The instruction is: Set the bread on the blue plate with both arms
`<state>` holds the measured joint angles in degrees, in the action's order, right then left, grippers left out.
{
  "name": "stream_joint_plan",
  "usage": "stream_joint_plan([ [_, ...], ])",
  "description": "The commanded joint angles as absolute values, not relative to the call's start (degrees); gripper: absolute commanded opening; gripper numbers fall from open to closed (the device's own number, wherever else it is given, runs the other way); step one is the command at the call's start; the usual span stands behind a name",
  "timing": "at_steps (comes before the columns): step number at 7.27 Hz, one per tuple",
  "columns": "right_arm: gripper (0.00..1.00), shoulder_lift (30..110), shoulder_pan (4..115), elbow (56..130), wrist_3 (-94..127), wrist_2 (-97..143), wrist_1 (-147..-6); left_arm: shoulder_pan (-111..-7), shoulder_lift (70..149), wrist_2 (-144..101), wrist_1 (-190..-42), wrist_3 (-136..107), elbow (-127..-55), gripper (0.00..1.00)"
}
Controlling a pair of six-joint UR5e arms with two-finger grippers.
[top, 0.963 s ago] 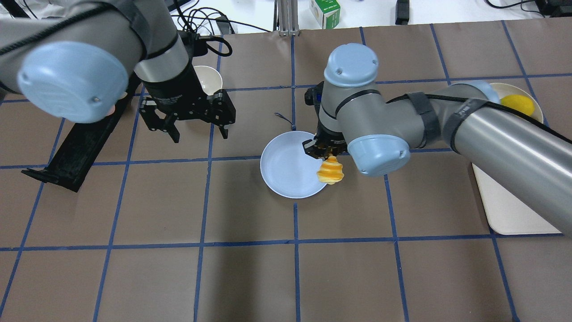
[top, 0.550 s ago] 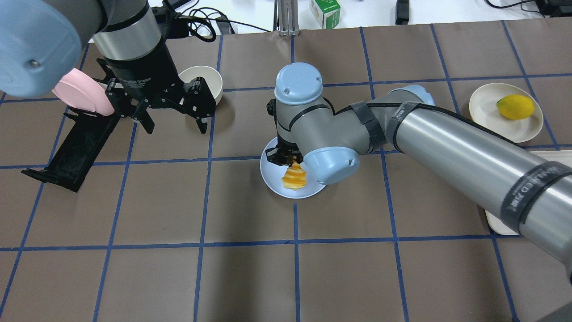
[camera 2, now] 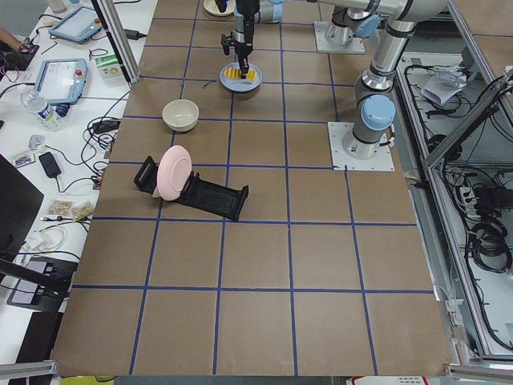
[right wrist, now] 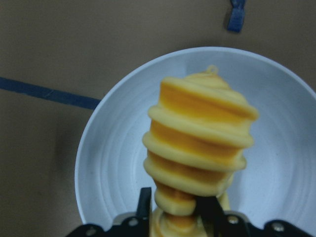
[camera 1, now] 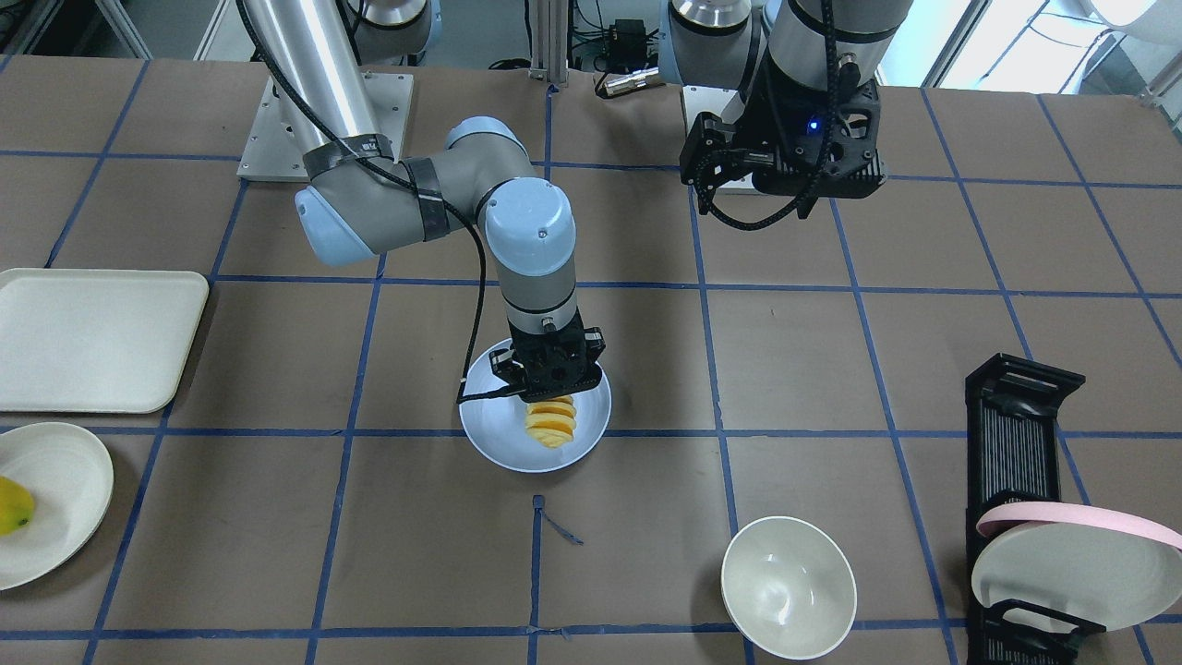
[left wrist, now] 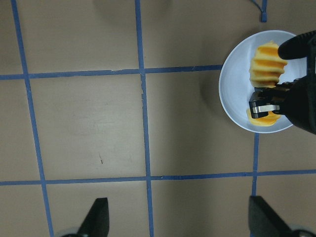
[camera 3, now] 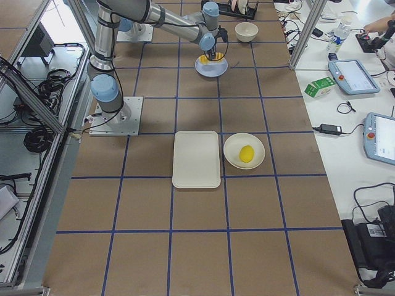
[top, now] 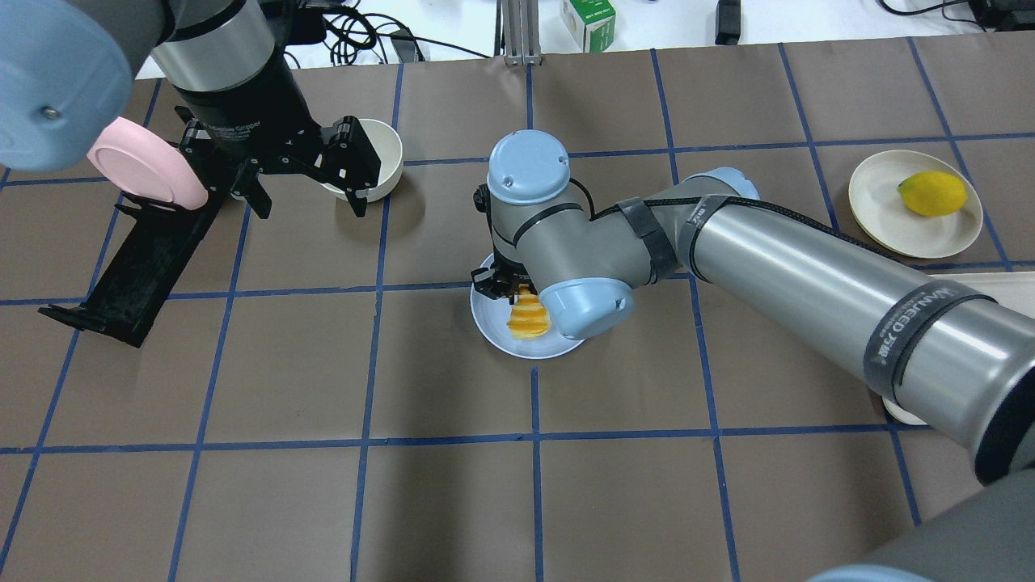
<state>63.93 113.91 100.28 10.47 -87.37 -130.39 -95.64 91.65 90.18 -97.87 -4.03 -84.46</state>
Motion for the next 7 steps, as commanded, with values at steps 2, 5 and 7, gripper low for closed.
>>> stream_joint_plan([
  [2,1.0,64.68,110.94,98.27,10.55,-87.28,-129.73,-95.54,91.67,90.35,-97.74,-4.22,-84.55,1.0],
  [5,1.0,70.46,103.56,94.66,1.62,-87.36,-118.35,-95.1,91.67,90.35,-97.82,-4.13,-84.55,1.0],
  [7,1.0,79.84,100.03,92.39,0.62,-90.41,-106.34,-94.92,91.67,90.09,-97.56,-4.48,-84.38,1.0],
])
